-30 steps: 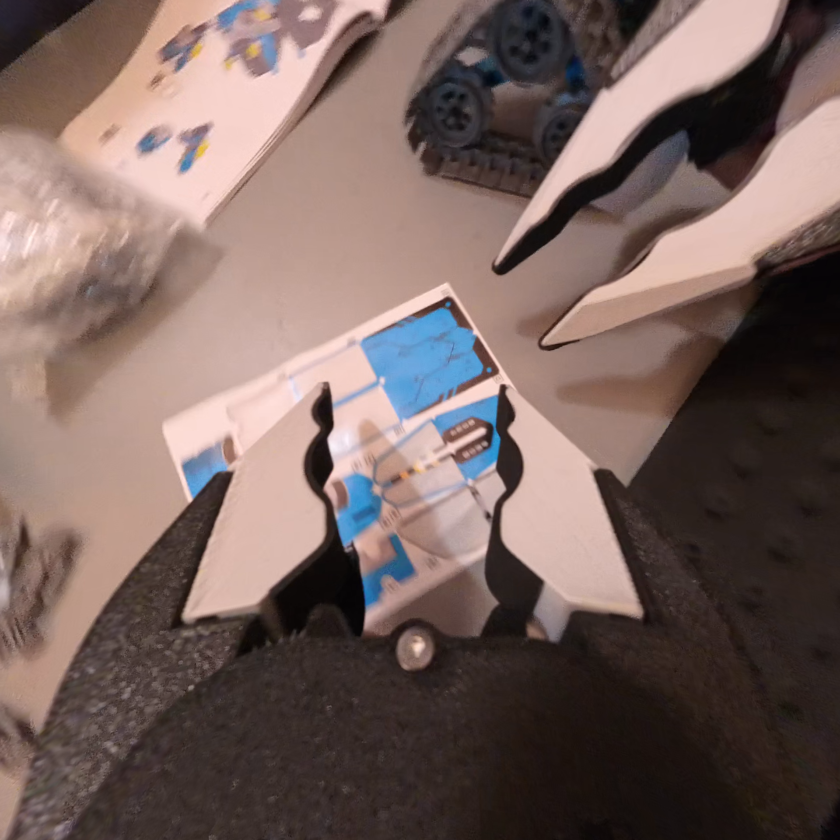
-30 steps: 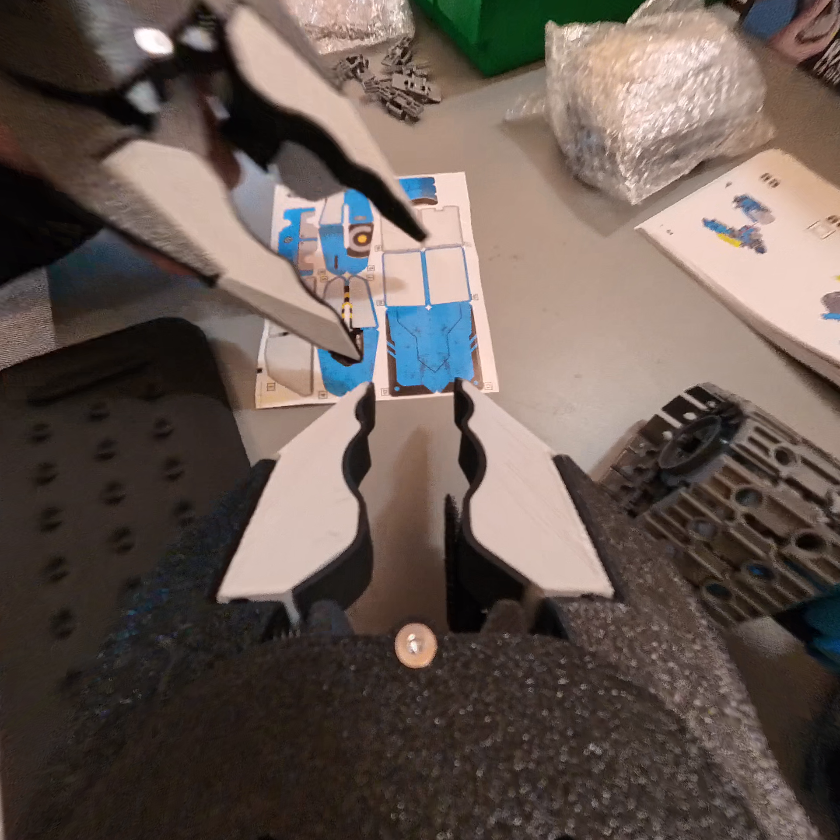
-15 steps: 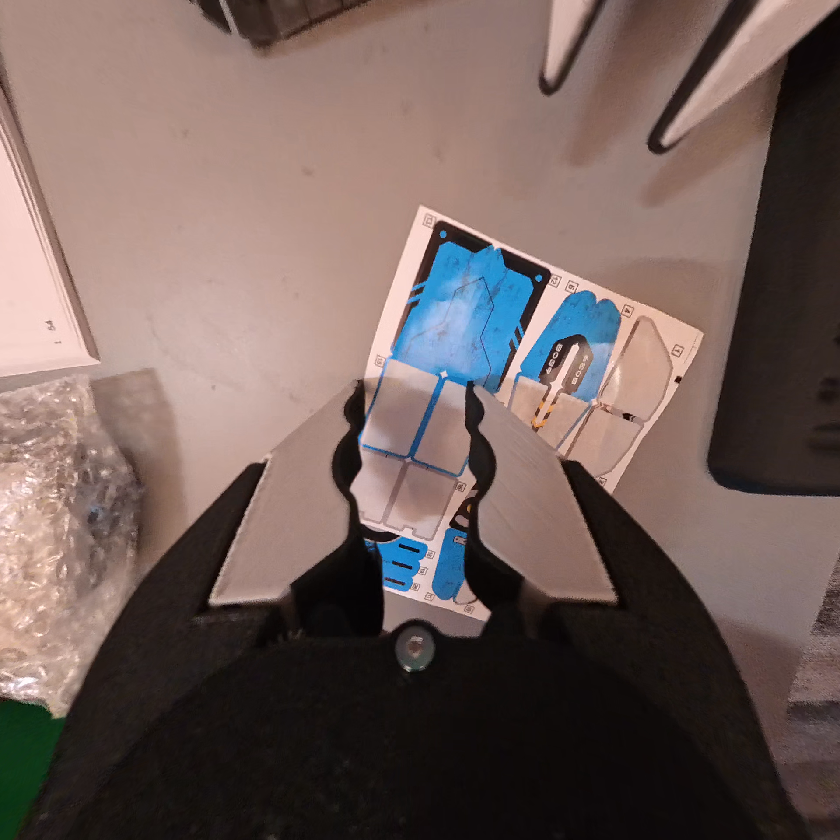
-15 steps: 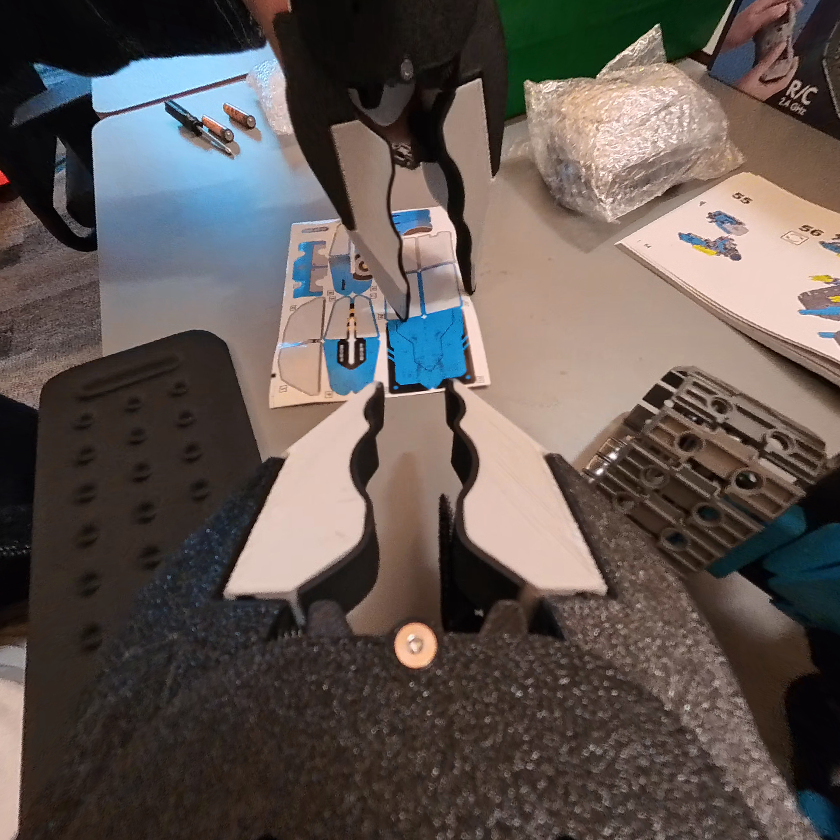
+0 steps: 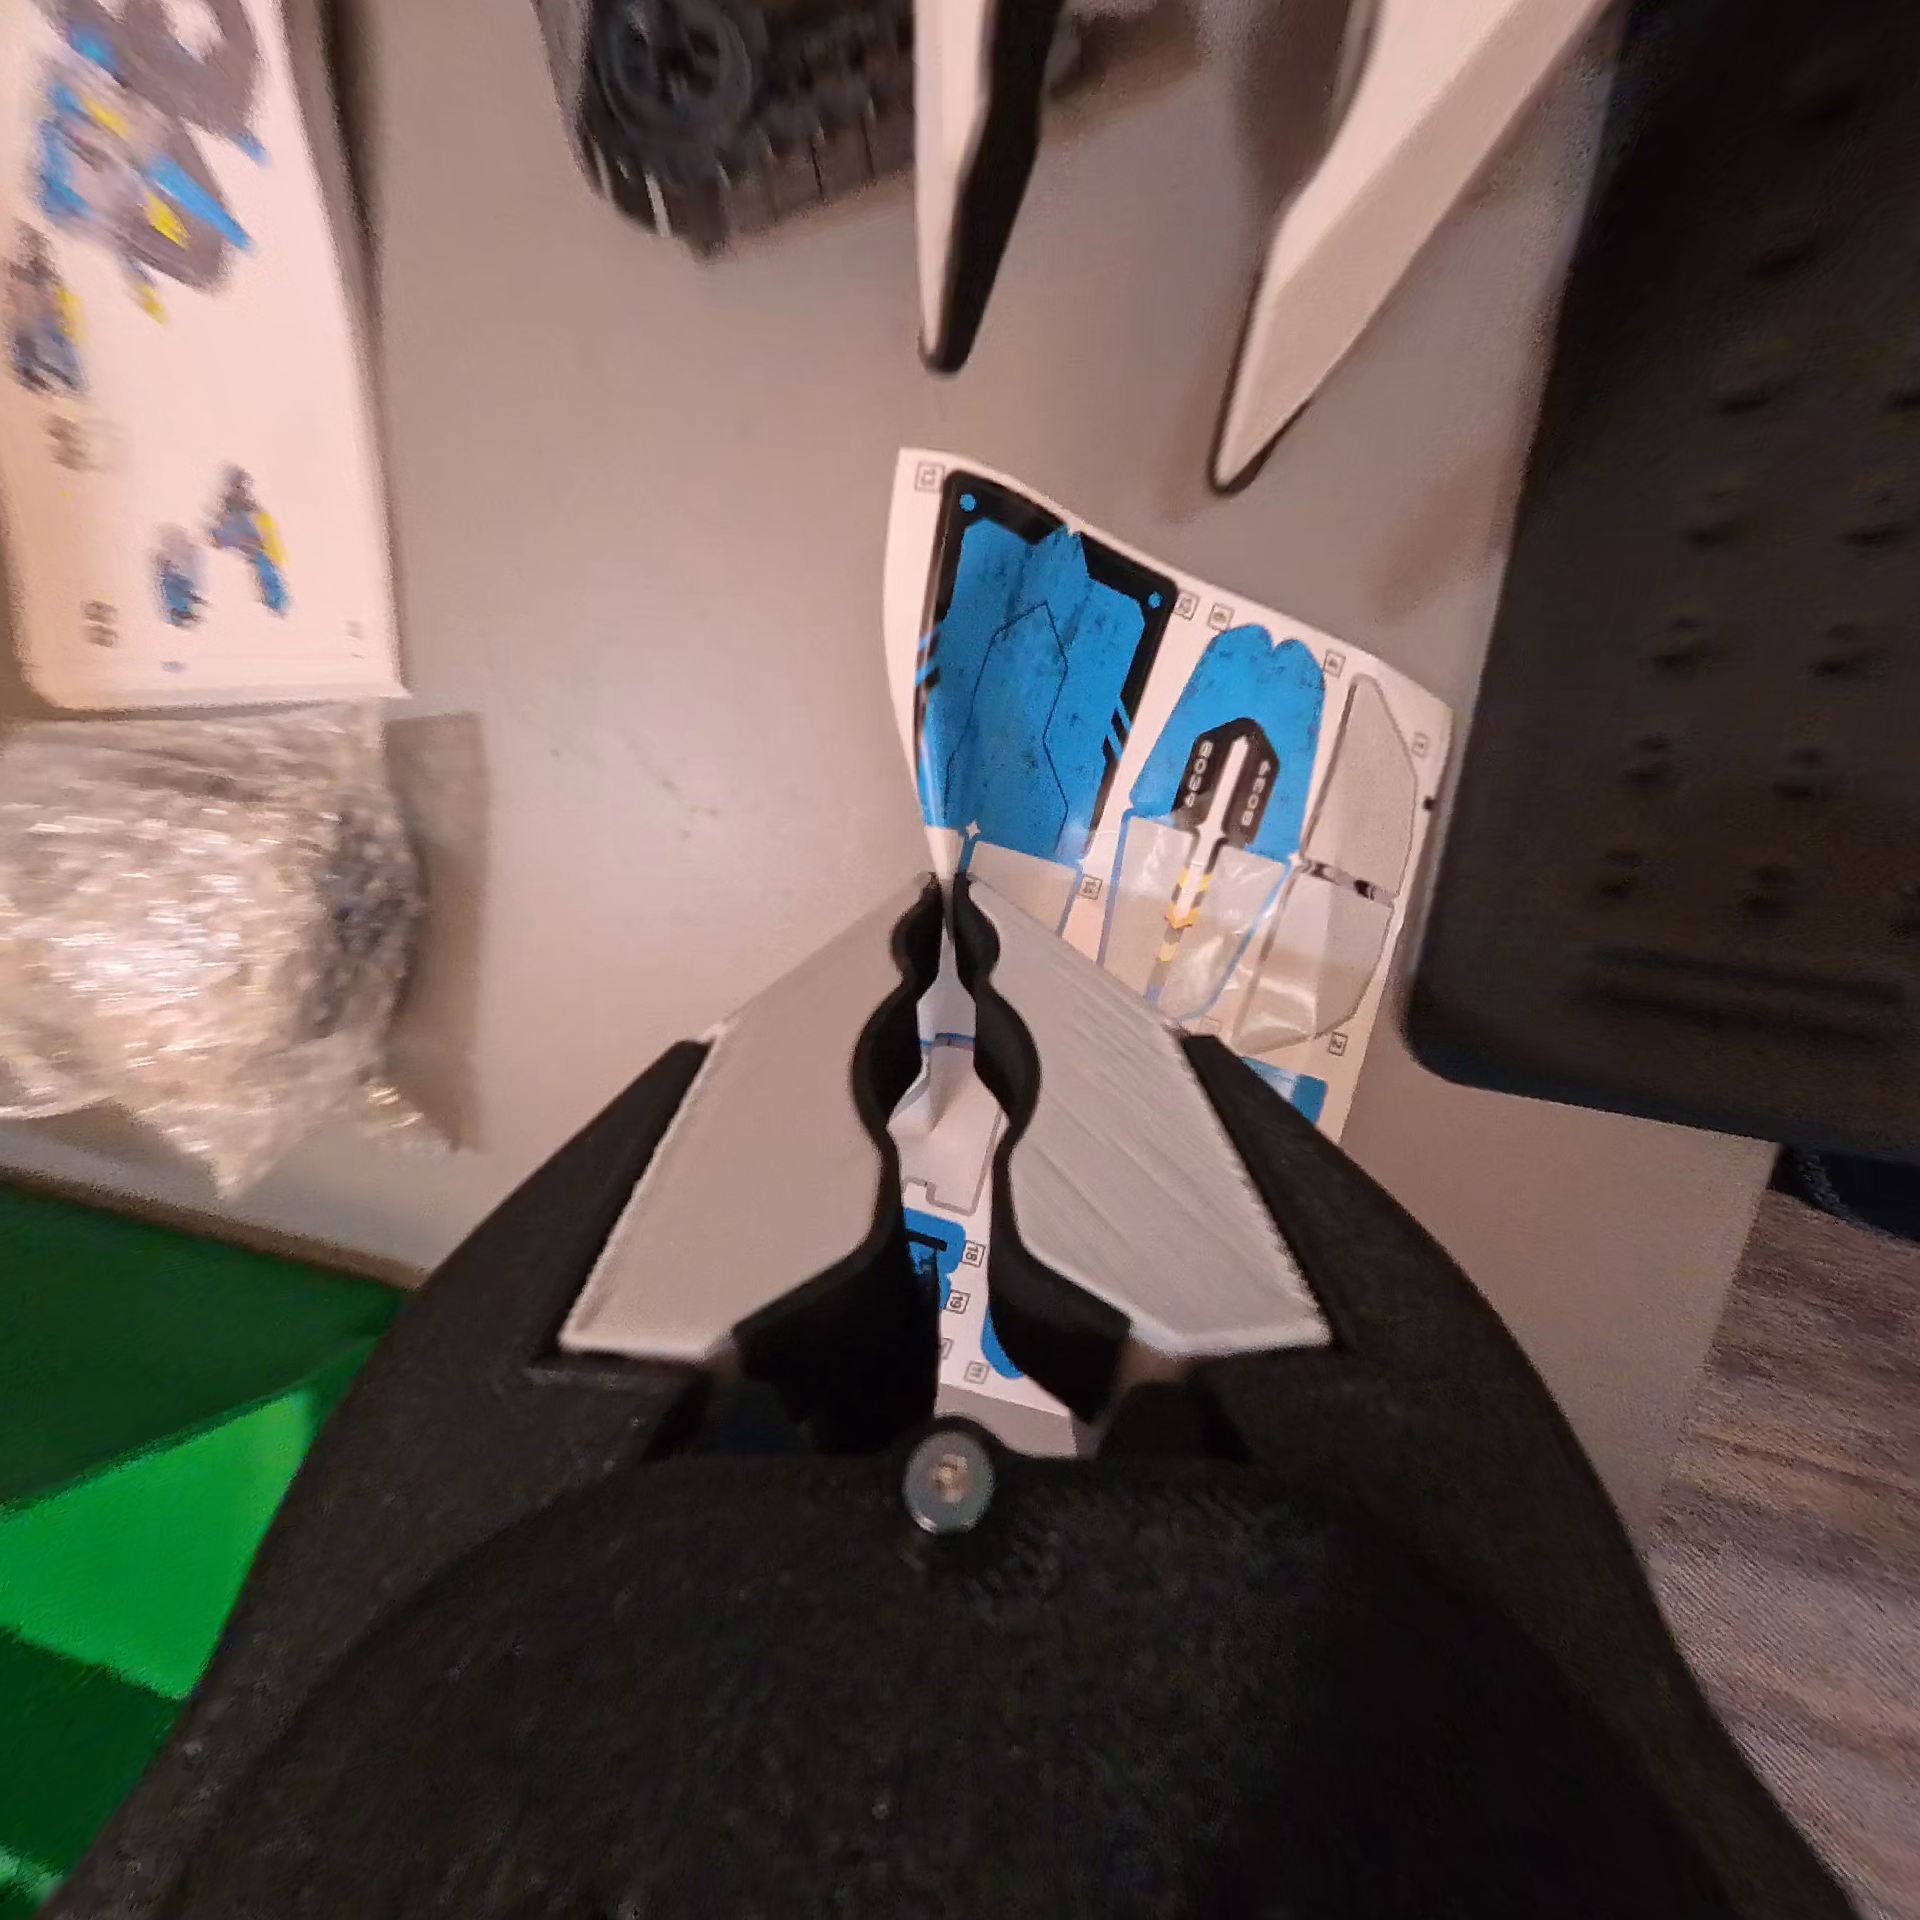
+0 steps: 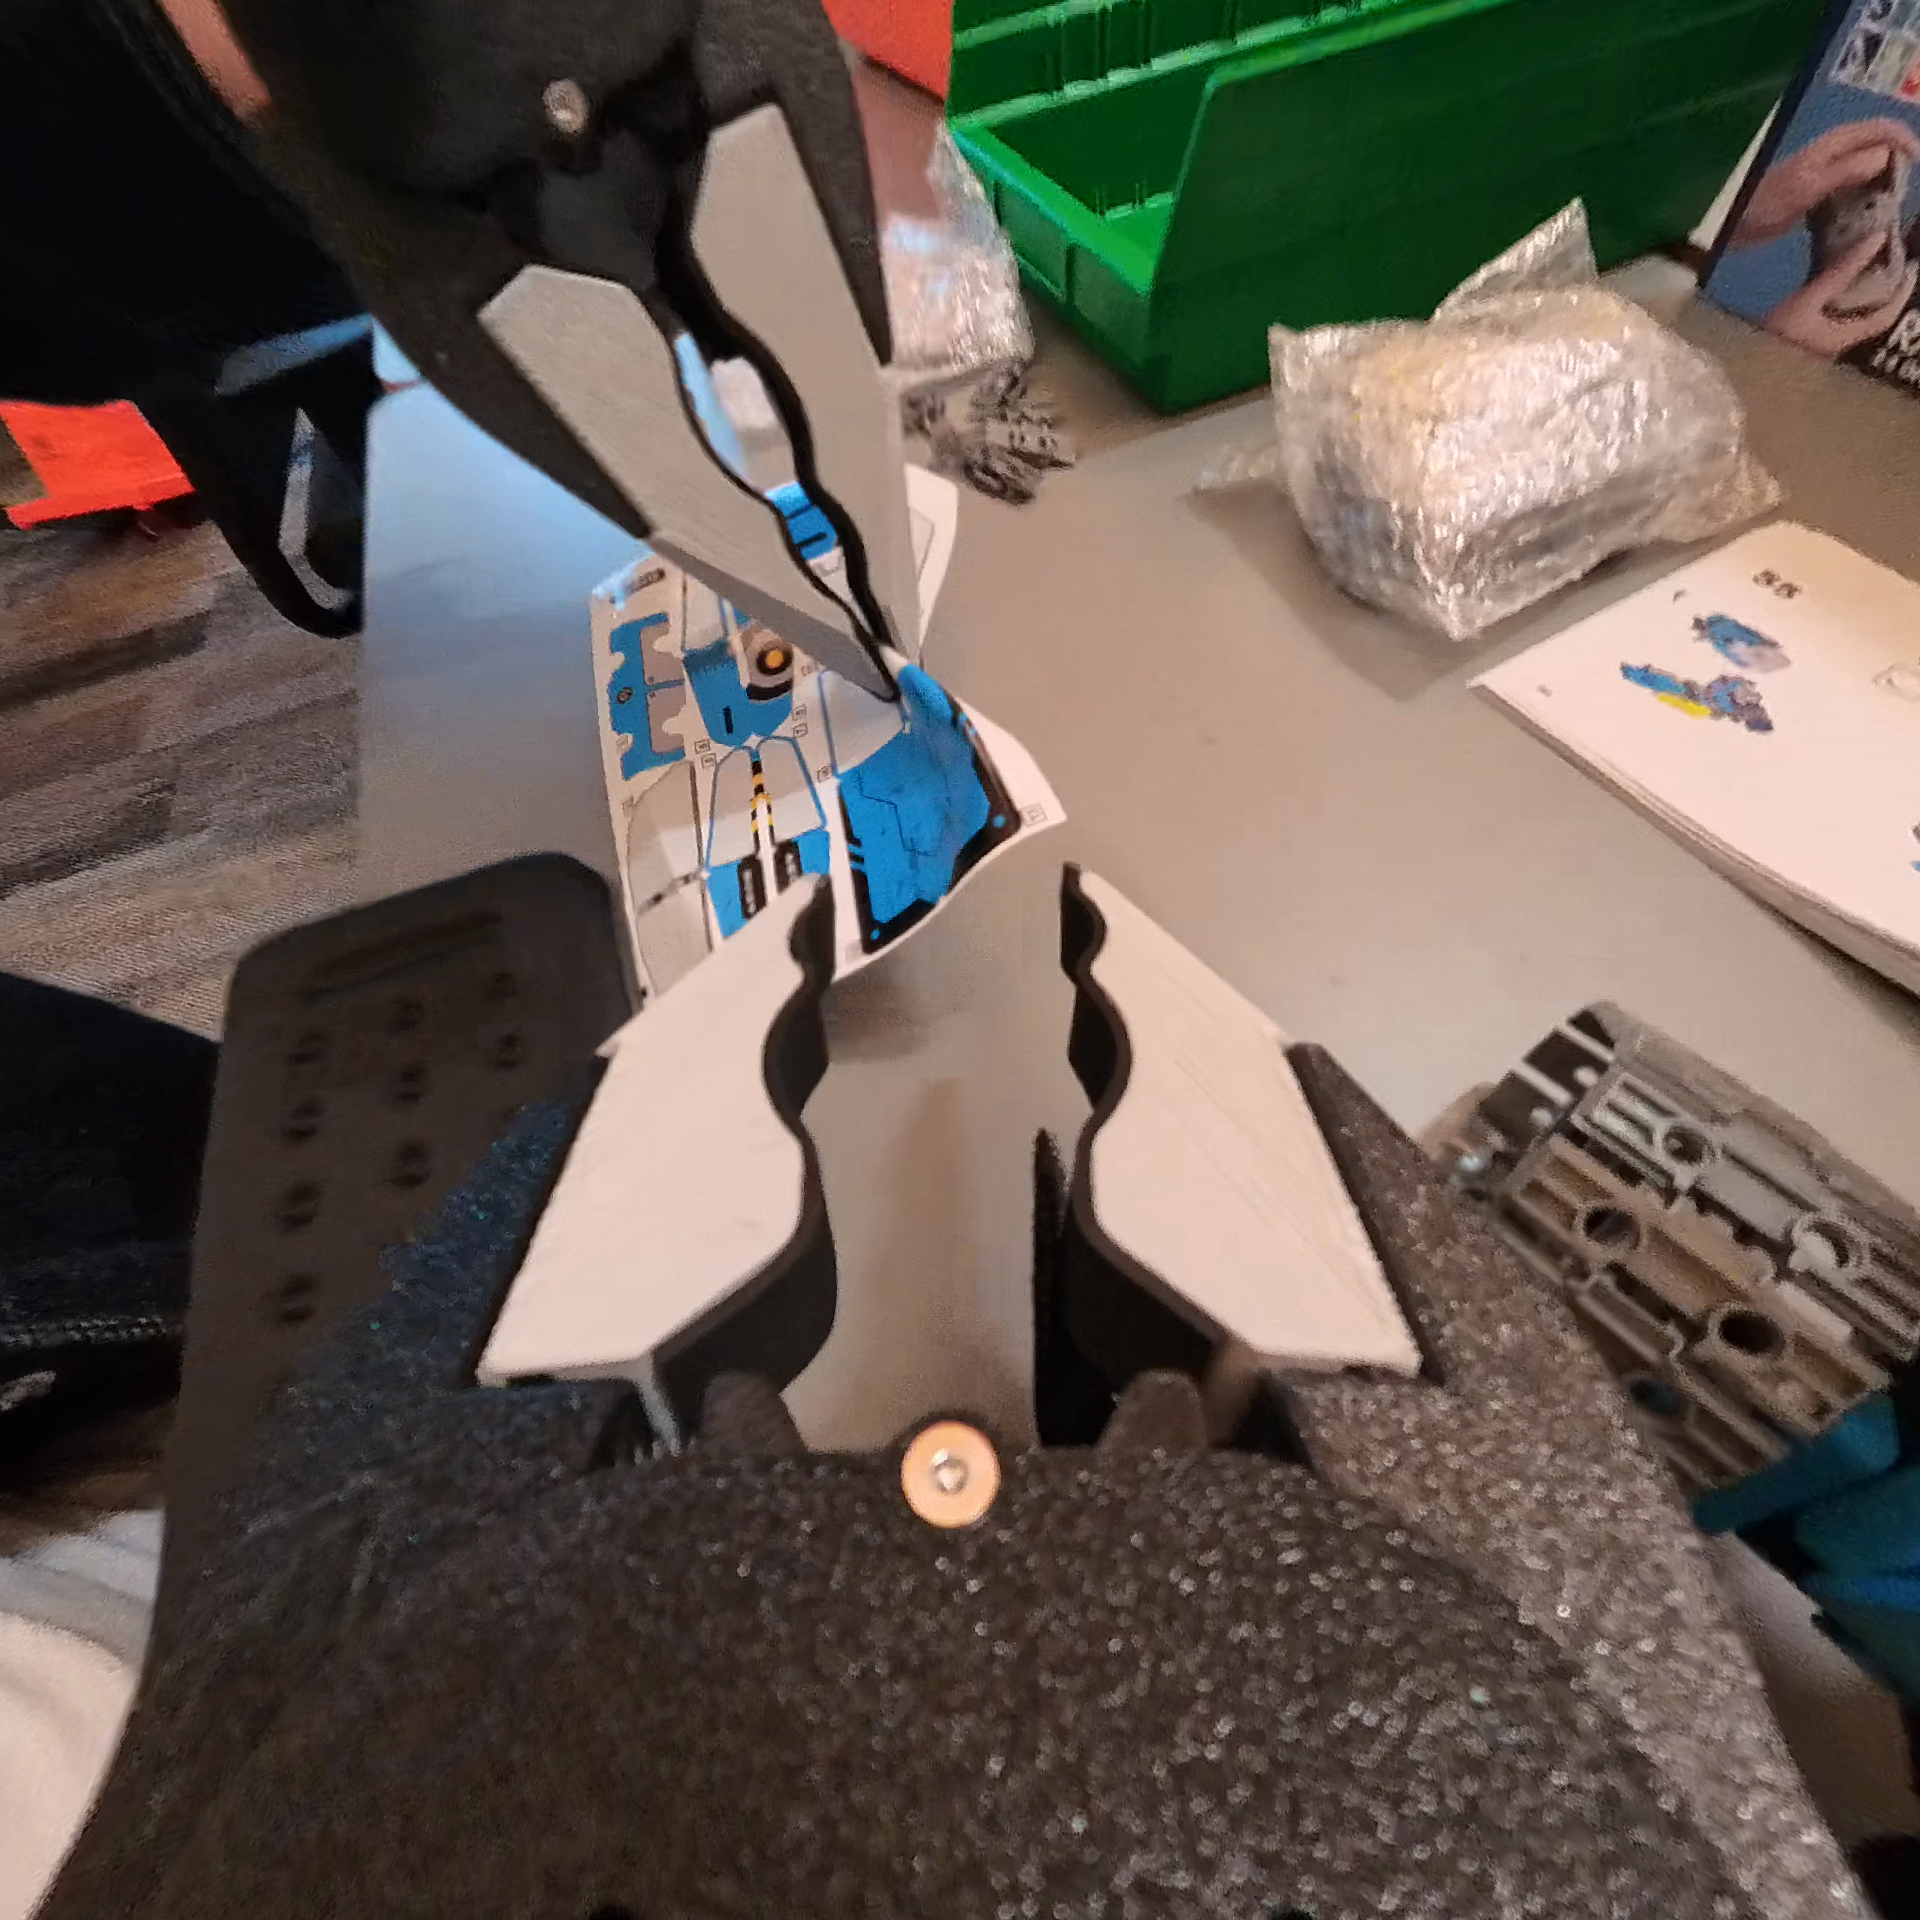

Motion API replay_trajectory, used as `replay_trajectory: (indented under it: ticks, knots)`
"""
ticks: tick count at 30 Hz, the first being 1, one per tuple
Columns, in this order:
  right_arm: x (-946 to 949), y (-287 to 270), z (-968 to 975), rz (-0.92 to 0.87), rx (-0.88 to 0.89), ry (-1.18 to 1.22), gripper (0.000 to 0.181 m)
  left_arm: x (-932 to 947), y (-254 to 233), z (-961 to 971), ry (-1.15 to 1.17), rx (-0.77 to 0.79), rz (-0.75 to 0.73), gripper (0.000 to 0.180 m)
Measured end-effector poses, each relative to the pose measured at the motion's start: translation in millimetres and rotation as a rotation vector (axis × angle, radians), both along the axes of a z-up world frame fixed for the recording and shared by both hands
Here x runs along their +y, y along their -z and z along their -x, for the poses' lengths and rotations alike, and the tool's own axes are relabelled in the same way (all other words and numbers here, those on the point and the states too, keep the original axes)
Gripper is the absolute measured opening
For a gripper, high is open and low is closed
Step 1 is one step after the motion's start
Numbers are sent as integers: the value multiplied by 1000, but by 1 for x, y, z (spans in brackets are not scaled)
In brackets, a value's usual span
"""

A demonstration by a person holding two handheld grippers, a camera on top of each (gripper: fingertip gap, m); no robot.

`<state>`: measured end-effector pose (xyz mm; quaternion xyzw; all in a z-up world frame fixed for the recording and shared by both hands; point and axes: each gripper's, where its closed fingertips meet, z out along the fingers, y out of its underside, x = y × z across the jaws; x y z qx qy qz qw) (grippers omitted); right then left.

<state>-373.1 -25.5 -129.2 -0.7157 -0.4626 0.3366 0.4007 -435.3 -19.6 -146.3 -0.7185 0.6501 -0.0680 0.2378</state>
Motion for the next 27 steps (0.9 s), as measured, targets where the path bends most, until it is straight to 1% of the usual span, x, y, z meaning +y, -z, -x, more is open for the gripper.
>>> replay_trajectory:
  ticks: [2, 4, 6, 7, 8, 9, 10, 12, 15, 17, 18, 20, 23, 25, 26, 27]
  knots:
    - [1, -11, 2, 33, 36, 13, 41, -6, -22, -5, 18, -24, -102, 0]
    - [-2, -21, 6, 140, 99, -6, 40, -12, -42, -12, 33, -51, -196, 0]
    - [-6, -35, 8, 243, 197, -30, 26, -17, -58, -16, 18, -80, -271, 1]
    - [-9, -46, 8, 266, 256, -52, 9, -18, -65, -17, 0, -98, -296, 2]
    - [-11, -56, 7, 271, 311, -67, 0, -20, -70, -17, -25, -119, -305, 4]
    - [-11, -64, 5, 246, 333, -54, 0, -23, -74, -16, -54, -143, -294, 8]
    - [-10, -69, 2, 178, 323, -37, 0, -25, -79, -16, -83, -176, -277, 16]
    - [-18, -77, 1, 36, 265, -64, 0, -30, -92, -18, -130, -282, -208, 33]
    - [-35, -92, 0, -43, 238, -140, 0, -37, -107, -22, -130, -438, -54, 42]
    - [-46, -103, -1, -59, 250, -195, 0, -36, -111, -25, -100, -485, 11, 43]
    - [-49, -106, -3, -64, 244, -207, 0, -38, -113, -29, -77, -500, 55, 46]
    - [-52, -108, -7, -65, 217, -228, 0, -42, -121, -38, -27, -531, 108, 47]
    - [-56, -107, -14, -120, 148, -242, 0, -43, -129, -48, 24, -524, 141, 47]
    - [-59, -110, -17, -125, 142, -241, 0, -48, -129, -51, 63, -503, 174, 47]
    - [-59, -113, -18, -118, 149, -229, 0, -54, -126, -51, 89, -480, 219, 42]
    - [-59, -116, -19, -109, 159, -220, 0, -60, -122, -51, 110, -454, 253, 34]
